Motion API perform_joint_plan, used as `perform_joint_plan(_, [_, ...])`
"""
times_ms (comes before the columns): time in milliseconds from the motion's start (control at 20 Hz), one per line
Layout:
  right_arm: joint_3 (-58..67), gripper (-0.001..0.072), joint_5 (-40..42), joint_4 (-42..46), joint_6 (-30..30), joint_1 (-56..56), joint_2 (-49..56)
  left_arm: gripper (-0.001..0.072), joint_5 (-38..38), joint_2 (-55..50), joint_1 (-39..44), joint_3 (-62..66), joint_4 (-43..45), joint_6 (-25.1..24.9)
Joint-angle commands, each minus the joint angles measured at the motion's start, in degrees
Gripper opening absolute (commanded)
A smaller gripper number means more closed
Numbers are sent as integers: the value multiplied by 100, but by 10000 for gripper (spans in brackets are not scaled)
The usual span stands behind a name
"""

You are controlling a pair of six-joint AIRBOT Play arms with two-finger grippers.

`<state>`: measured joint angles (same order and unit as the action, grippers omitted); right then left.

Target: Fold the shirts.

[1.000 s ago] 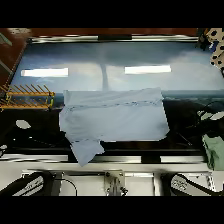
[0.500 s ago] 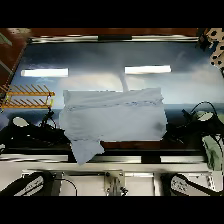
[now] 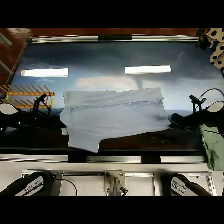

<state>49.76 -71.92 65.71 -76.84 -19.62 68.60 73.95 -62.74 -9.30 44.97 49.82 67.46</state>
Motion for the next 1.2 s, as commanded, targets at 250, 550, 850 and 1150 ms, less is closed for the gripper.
perform_joint_plan(250, [1314, 48, 457, -391, -203, 614, 369, 25, -214, -476, -61, 1305, -42, 31])
perform_joint_plan(550, [2590, 49, 658, -376, -306, 1045, 1357, 25, -590, -1143, -264, 1910, -321, 138])
perform_joint_plan(850, [3967, 49, 136, -391, -175, 1038, 1508, 26, -551, -1255, -341, 2778, -1110, -35])
perform_joint_plan(1150, [6592, 49, -302, -363, -251, 1038, 855, 25, -452, -909, -330, 6059, -2026, 66])
